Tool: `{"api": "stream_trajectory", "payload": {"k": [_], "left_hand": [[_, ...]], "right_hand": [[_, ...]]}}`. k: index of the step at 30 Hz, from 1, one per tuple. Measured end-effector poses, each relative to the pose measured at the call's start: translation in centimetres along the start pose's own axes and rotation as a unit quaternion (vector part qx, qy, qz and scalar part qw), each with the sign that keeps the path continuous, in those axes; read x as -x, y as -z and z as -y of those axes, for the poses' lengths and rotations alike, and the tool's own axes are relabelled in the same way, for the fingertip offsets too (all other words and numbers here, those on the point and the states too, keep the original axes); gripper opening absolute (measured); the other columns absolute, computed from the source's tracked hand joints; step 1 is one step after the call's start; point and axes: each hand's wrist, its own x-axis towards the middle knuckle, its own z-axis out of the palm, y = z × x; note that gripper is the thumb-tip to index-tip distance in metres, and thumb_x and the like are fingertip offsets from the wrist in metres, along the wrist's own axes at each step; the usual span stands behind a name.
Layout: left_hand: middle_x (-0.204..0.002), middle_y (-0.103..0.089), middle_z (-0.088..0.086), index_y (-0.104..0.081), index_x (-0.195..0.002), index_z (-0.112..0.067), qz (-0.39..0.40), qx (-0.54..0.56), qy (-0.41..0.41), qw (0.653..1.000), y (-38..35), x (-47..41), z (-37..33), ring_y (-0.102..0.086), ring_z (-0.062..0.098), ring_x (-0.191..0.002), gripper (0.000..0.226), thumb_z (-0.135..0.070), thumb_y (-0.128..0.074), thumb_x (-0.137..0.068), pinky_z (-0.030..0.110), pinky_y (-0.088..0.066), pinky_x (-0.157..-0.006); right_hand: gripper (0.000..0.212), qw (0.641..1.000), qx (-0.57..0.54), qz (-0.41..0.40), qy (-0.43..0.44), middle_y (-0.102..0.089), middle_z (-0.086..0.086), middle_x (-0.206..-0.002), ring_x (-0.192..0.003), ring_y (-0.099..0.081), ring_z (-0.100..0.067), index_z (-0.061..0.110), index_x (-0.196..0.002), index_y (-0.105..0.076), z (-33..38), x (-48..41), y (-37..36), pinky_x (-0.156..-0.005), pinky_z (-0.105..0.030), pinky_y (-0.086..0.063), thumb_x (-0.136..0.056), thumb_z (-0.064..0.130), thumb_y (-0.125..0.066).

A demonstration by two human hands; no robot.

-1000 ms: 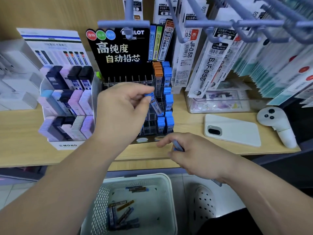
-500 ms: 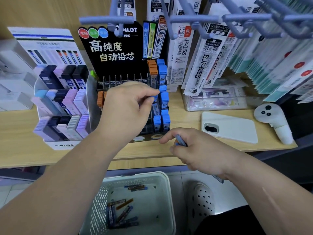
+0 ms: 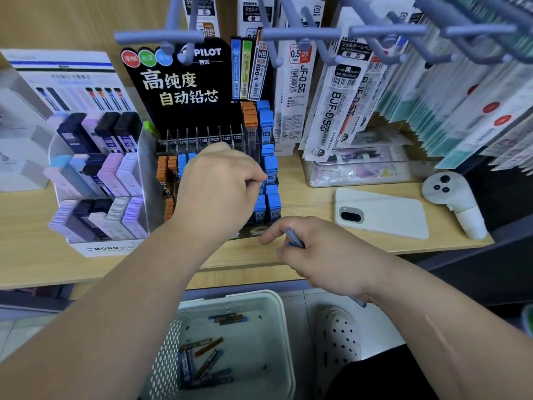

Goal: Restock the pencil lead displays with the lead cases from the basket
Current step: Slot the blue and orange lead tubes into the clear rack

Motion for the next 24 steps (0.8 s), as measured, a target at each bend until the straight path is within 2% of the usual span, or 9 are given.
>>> {"api": "stream_trajectory", "payload": {"k": [6, 11, 13, 15, 17, 18, 20, 22, 24], "left_hand": [[-0.075, -0.075, -0.003, -0.077, -0.071, -0.014, 0.029, -0.019, 0.014, 0.999, -0.4, 0.4, 0.0, -0.064, 0.022, -0.071, 0.012, -0.002, -0.076, -0.074, 0.032, -0.051, -0.075], [-0.078, -0.072, -0.005, -0.076, -0.071, -0.016, 0.086, -0.068, 0.012, 0.994, -1.0, 0.5, 0.1, -0.06, 0.025, -0.076, 0.015, -0.005, -0.07, -0.079, 0.042, -0.052, -0.07], [-0.085, -0.074, -0.003, -0.079, -0.081, -0.016, 0.082, -0.064, 0.008, 0.995, -0.8, 0.5, 0.0, -0.062, 0.027, -0.08, 0.012, -0.007, -0.071, -0.082, 0.042, -0.054, -0.073], [-0.088, -0.074, -0.003, -0.079, -0.091, -0.017, 0.054, -0.051, 0.024, 0.997, -0.3, 0.5, -0.2, -0.065, 0.025, -0.083, 0.011, -0.013, -0.07, -0.085, 0.039, -0.054, -0.074], [-0.081, -0.071, -0.014, -0.077, -0.092, -0.022, 0.021, 0.025, 0.099, 0.995, 0.9, 0.4, -1.1, -0.063, 0.008, -0.078, 0.01, -0.019, -0.069, -0.089, 0.031, -0.052, -0.07], [-0.075, -0.069, -0.017, -0.077, -0.089, -0.026, 0.02, 0.098, 0.161, 0.982, 1.6, 0.4, -1.8, -0.06, 0.001, -0.071, 0.009, -0.021, -0.069, -0.09, 0.025, -0.05, -0.066], [-0.073, -0.07, -0.014, -0.077, -0.082, -0.029, 0.048, 0.265, 0.272, 0.924, 2.5, 0.7, -2.6, -0.062, 0.006, -0.067, 0.013, -0.021, -0.071, -0.09, 0.024, -0.051, -0.061], [-0.076, -0.074, -0.002, -0.078, -0.077, -0.023, 0.082, 0.359, 0.308, 0.877, 3.3, 1.4, -3.1, -0.068, 0.022, -0.075, 0.016, -0.016, -0.071, -0.089, 0.034, -0.057, -0.069], [-0.072, -0.073, 0.0, -0.076, -0.076, -0.014, 0.085, 0.415, 0.329, 0.844, 3.8, 2.2, -3.5, -0.065, 0.015, -0.065, 0.017, -0.008, -0.069, -0.09, 0.025, -0.053, -0.064]], "right_hand": [[0.026, 1.0, 0.004, 0.001, 0.006, -0.044, 0.013, -0.048, -0.045, -0.039, -0.01, 0.036, -0.112, -0.065, -0.3, 0.0, 0.1, -0.051, -0.029, -0.039, -0.1, 0.017, -0.052], [0.025, 1.0, 0.001, -0.015, 0.019, -0.047, 0.018, -0.048, -0.045, -0.04, -0.007, 0.035, -0.112, -0.066, -0.5, -0.1, 0.1, -0.051, -0.025, -0.038, -0.099, 0.017, -0.053], [0.02, 0.998, -0.052, -0.034, 0.034, -0.05, 0.022, -0.051, -0.045, -0.042, -0.002, 0.031, -0.112, -0.067, -0.2, -0.1, 0.3, -0.053, -0.018, -0.035, -0.101, 0.019, -0.056], [0.012, 0.984, -0.166, -0.05, 0.043, -0.046, 0.014, -0.057, -0.051, -0.038, -0.01, 0.025, -0.107, -0.068, 0.2, -0.2, 0.6, -0.053, -0.024, -0.033, -0.101, 0.021, -0.06], [0.006, 0.966, -0.25, -0.051, 0.045, -0.041, 0.003, -0.062, -0.056, -0.033, -0.016, 0.018, -0.103, -0.068, 0.7, -0.2, 0.9, -0.05, -0.028, -0.032, -0.098, 0.021, -0.065], [0.007, 0.961, -0.267, -0.046, 0.046, -0.041, 0.004, -0.062, -0.056, -0.032, -0.016, 0.015, -0.101, -0.066, 0.9, -0.2, 1.0, -0.048, -0.026, -0.032, -0.096, 0.021, -0.068], [0.012, 0.957, -0.282, -0.027, 0.052, -0.043, 0.007, -0.059, -0.053, -0.033, -0.015, 0.013, -0.096, -0.063, 1.4, -0.3, 0.9, -0.046, -0.025, -0.032, -0.09, 0.017, -0.073], [0.023, 0.957, -0.283, -0.009, 0.059, -0.042, 0.005, -0.059, -0.051, -0.031, -0.014, 0.013, -0.094, -0.06, 1.9, -0.5, 0.4, -0.046, -0.026, -0.03, -0.083, 0.013, -0.08], [0.033, 0.957, -0.283, 0.004, 0.067, -0.041, 0.006, -0.058, -0.051, -0.03, -0.014, 0.013, -0.094, -0.057, 2.5, -0.8, -0.3, -0.048, -0.027, -0.027, -0.076, 0.008, -0.085]]}}
